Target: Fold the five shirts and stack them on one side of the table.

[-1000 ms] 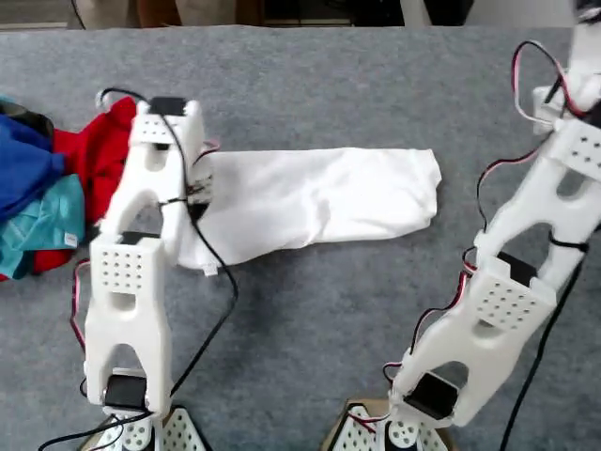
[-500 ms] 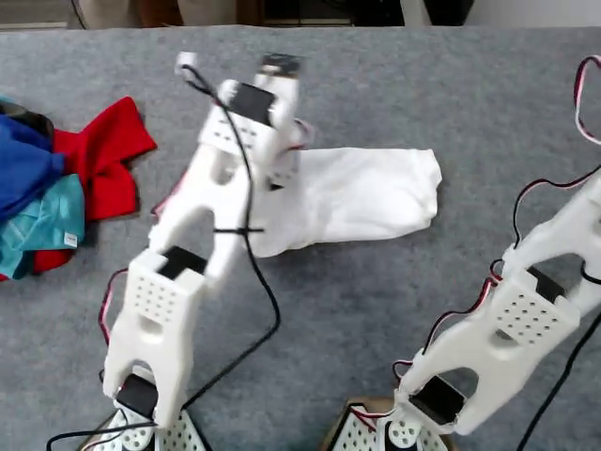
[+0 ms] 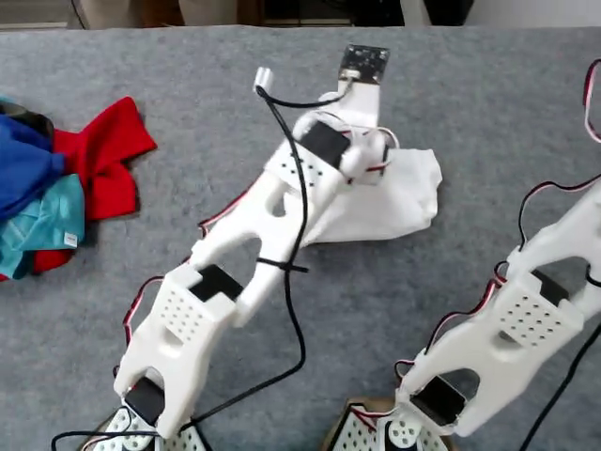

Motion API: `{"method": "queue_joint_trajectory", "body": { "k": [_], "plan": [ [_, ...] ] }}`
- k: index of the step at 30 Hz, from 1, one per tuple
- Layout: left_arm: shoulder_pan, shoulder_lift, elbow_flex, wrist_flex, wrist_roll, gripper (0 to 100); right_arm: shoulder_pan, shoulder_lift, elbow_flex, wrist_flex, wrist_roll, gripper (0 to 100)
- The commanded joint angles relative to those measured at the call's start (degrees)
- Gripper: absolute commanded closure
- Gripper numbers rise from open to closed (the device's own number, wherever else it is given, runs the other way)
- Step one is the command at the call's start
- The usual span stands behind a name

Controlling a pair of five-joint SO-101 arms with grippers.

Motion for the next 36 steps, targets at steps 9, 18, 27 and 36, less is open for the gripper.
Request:
{"method": "queue_joint_trajectory", "body": {
  "k": [9,18,27,36],
  "plan": [
    [5.27,-2.77,2.64,-11.52,1.23,98,2.86,-3.91,-2.15,-2.29,0.09,99.6],
    [5.63,1.27,-0.26,-13.63,1.32,94,2.59,-3.91,-2.15,-2.29,-0.35,99.4],
    [1.32,1.19,-15.12,0.18,7.38,81,-3.38,-4.09,-2.07,2.2,0.09,99.3],
    [-12.57,1.54,-33.58,21.45,7.3,89,-24.4,-0.31,0.31,13.19,11.96,99.3]
  ]
}}
